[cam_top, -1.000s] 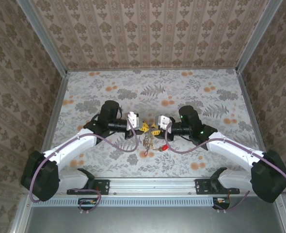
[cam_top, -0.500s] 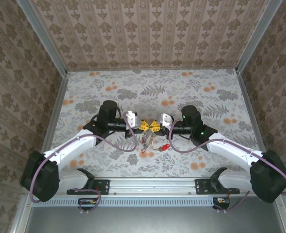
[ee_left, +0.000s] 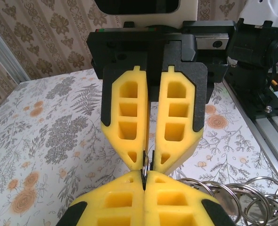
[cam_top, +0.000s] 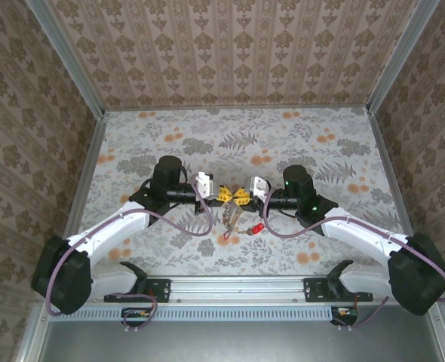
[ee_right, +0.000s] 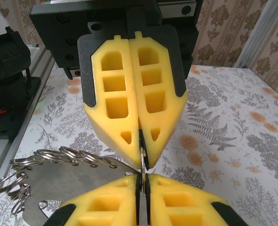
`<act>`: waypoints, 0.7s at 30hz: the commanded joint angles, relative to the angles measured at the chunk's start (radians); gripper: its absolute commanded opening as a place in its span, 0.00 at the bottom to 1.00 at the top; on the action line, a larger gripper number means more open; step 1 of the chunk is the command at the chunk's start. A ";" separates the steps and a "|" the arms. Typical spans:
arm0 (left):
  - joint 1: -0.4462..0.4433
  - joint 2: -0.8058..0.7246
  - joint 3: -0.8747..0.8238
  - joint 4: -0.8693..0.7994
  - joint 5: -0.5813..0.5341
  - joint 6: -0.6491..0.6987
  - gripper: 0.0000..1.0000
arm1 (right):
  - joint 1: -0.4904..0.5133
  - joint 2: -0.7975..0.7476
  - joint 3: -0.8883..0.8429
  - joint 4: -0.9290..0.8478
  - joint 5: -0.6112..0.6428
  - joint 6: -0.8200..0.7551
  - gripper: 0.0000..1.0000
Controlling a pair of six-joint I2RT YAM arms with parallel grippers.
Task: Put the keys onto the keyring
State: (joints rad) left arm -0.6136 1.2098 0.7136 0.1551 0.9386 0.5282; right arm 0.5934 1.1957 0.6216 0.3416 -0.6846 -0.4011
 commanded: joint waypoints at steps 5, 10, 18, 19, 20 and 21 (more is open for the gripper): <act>0.002 -0.014 -0.002 0.068 0.040 -0.027 0.00 | -0.003 0.004 -0.011 0.071 -0.028 0.030 0.11; -0.003 -0.008 -0.002 0.072 0.032 -0.034 0.00 | -0.003 0.013 -0.016 0.106 -0.049 0.047 0.00; -0.002 -0.035 0.049 -0.145 -0.105 0.005 0.34 | -0.003 -0.129 -0.026 -0.152 0.229 -0.258 0.00; 0.001 -0.041 0.061 -0.191 -0.126 0.018 0.40 | -0.003 -0.154 -0.016 -0.215 0.271 -0.333 0.00; 0.003 -0.048 0.072 -0.228 -0.143 0.024 0.43 | -0.003 -0.173 -0.009 -0.255 0.310 -0.390 0.00; 0.006 -0.051 0.085 -0.265 -0.164 0.022 0.46 | -0.003 -0.196 -0.004 -0.285 0.351 -0.439 0.00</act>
State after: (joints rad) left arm -0.6136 1.1973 0.7410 0.0254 0.8413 0.5278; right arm 0.5896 1.0668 0.5938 0.1883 -0.4858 -0.6144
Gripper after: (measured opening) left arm 0.447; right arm 0.054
